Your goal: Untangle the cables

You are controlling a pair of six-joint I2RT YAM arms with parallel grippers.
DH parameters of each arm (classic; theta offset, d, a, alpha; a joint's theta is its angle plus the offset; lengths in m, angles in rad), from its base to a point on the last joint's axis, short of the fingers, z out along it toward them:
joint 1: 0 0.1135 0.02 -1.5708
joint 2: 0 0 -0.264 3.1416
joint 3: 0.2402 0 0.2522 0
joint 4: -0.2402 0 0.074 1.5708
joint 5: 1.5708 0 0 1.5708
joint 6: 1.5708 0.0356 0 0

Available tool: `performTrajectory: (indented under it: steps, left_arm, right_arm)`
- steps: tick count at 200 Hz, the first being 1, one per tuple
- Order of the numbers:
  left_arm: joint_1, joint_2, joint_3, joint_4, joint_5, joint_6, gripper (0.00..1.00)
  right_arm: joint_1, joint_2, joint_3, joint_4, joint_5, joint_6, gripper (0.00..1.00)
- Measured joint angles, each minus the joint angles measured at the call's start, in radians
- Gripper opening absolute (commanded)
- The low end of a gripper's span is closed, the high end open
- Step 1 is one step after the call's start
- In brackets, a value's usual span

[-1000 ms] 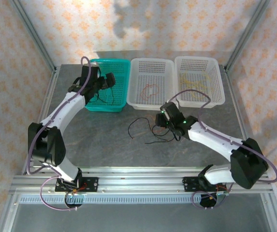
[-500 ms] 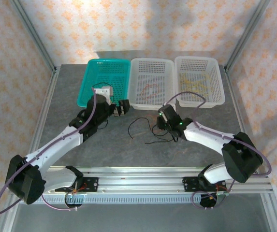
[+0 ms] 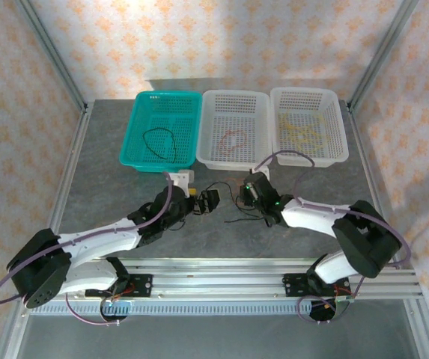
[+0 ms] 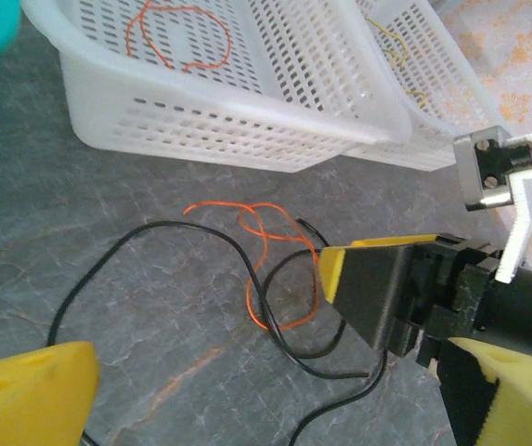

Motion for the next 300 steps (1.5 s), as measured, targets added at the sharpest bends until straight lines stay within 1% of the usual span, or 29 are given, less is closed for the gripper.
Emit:
performTrajectory:
  steps: [41, 99, 114, 146, 180, 238, 245, 250, 272, 286, 300]
  left_arm:
    - [-0.012, 0.037, -0.005, 0.058, -0.007, -0.027, 0.95]
    - [-0.012, 0.054, -0.005, 0.082, -0.014, -0.027, 0.94]
    - [-0.012, 0.066, -0.005, 0.082, -0.015, -0.028, 0.94]
    - [-0.012, 0.080, -0.005, 0.082, -0.015, -0.032, 0.93]
    - [-0.012, 0.106, 0.008, 0.082, -0.015, -0.032, 0.93]
    - [-0.012, 0.203, 0.078, 0.082, -0.014, -0.031, 0.92]
    - [-0.012, 0.214, 0.087, 0.082, -0.014, -0.031, 0.92]
    - [-0.012, 0.220, 0.093, 0.082, -0.014, -0.031, 0.92]
    - [-0.017, 0.241, 0.115, 0.084, -0.013, -0.031, 0.92]
    - [-0.019, 0.244, 0.116, 0.092, -0.007, -0.034, 0.92]
    - [-0.018, 0.245, 0.115, 0.107, -0.002, -0.043, 0.93]
  right_arm:
    - [0.004, 0.063, 0.001, 0.018, 0.035, 0.001, 0.42]
    - [0.004, 0.141, 0.021, 0.028, 0.088, 0.028, 0.38]
    - [0.004, 0.148, 0.026, 0.028, 0.094, 0.035, 0.34]
    - [0.004, 0.141, 0.027, 0.030, 0.104, 0.050, 0.22]
    - [0.004, 0.047, 0.009, 0.012, 0.112, 0.059, 0.11]
    - [0.004, -0.229, -0.033, -0.082, 0.115, 0.077, 0.06]
    - [0.004, -0.257, -0.033, -0.095, 0.115, 0.077, 0.06]
    - [0.004, -0.277, -0.033, -0.104, 0.114, 0.077, 0.08]
    - [0.004, -0.328, -0.034, -0.117, 0.098, 0.050, 0.25]
    - [0.004, -0.310, -0.034, -0.119, 0.074, 0.025, 0.33]
    - [0.005, -0.252, -0.033, -0.121, 0.045, -0.003, 0.42]
